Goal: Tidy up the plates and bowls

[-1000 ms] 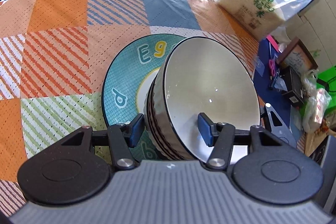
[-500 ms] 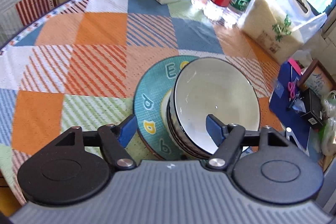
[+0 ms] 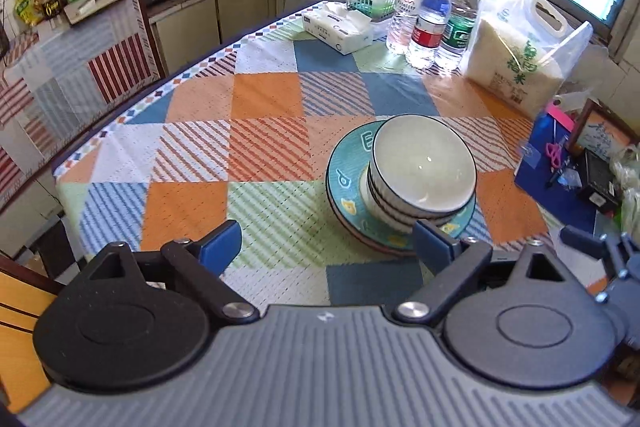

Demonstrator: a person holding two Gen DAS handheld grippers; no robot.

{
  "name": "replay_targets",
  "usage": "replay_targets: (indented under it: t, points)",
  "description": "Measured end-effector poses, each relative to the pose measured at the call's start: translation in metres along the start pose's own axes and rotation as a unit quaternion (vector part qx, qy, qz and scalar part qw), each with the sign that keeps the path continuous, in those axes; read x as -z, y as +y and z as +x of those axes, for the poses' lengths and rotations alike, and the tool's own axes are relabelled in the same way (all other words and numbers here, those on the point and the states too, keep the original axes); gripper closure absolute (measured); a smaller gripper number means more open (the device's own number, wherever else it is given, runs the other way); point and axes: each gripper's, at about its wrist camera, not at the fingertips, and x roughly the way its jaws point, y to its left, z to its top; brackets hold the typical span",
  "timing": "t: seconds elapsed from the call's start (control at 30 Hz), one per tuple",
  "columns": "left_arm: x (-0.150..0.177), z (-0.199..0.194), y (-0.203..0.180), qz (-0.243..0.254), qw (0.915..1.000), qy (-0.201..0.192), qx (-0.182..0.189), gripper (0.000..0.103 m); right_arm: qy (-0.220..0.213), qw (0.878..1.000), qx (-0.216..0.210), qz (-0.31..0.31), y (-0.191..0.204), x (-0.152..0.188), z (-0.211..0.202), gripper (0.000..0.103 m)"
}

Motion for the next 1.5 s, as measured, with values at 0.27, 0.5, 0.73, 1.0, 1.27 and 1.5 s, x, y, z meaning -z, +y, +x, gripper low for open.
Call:
replay_targets:
  t: [0.27,0.5,0.73,1.0,1.27,1.5]
  points:
    - [0.019,-0.060,0.009,0.002,0.9997,-0.017,-0.019,0.005,0.012,0.999,0.004,0.029,-0.011,-0.013,-0.072,0.001]
    - [0.032,-0.092,0.015,-0.012,0.9991,-0.017,-0.037,0.005,0.031,0.999,0.002,0.033,0.001,-0.027,-0.116,0.001]
    - [0.043,-0.108,0.016,-0.014,0.9988,-0.007,-0.047,0.005,0.030,0.999,0.012,0.007,0.025,-0.029,-0.139,0.001]
    - [0.050,-0.114,0.022,-0.019,0.9979,0.004,-0.062,0.005,0.041,0.999,0.018,0.001,0.039,-0.023,-0.146,0.001]
    - [0.056,-0.113,0.012,-0.005,0.9978,0.007,-0.066,0.005,0.047,0.999,0.019,0.000,0.042,-0.023,-0.144,0.001]
    - [0.057,-0.114,0.009,-0.001,0.9963,-0.003,-0.086,0.005,0.050,0.999,0.022,-0.002,0.044,-0.022,-0.143,0.001]
